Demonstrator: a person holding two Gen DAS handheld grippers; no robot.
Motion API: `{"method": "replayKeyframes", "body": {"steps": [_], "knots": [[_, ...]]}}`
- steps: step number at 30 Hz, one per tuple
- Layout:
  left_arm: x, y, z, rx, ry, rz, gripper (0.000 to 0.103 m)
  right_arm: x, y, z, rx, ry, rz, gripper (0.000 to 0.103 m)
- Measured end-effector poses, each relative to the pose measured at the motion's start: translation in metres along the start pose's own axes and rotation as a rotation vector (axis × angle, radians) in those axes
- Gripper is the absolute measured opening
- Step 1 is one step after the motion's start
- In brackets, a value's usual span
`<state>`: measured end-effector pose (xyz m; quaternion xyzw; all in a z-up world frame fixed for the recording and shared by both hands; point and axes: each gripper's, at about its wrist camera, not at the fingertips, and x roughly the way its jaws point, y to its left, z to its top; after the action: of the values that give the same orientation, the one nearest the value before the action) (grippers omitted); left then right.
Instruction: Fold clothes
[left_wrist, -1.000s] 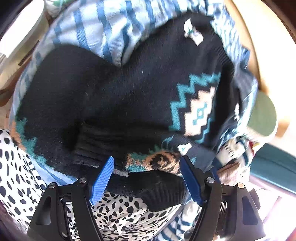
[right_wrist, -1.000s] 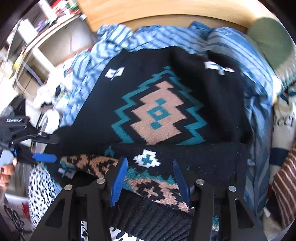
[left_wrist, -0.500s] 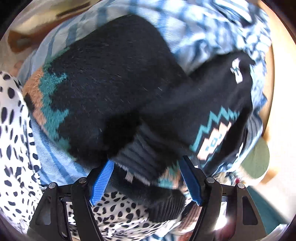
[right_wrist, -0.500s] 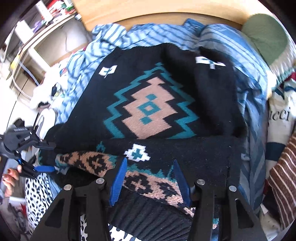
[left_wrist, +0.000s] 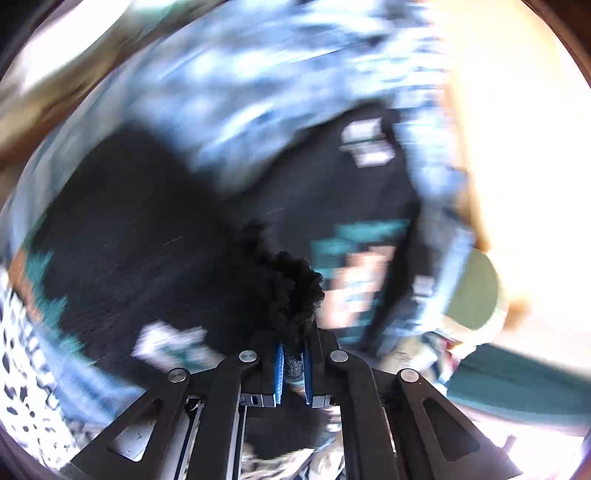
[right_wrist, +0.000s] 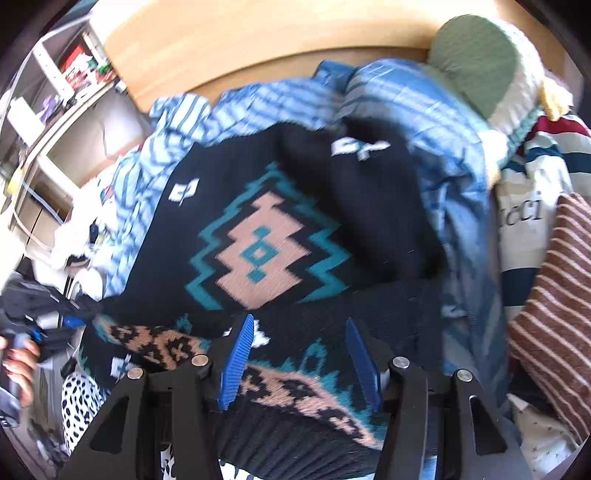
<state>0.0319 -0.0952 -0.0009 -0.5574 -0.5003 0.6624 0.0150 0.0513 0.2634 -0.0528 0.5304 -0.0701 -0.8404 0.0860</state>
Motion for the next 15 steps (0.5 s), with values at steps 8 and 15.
{"method": "replayKeyframes", "body": {"steps": [8, 15], "knots": [[0.012, 0.039, -0.013, 0.036, -0.049, 0.259, 0.008, 0.008, -0.027, 0.005, 0.049, 0.056, -0.086, 0.056], [0.020, 0.071, -0.015, -0.057, 0.075, 0.386, 0.052, 0.067, -0.013, 0.000, -0.022, 0.214, -0.075, 0.056]]}}
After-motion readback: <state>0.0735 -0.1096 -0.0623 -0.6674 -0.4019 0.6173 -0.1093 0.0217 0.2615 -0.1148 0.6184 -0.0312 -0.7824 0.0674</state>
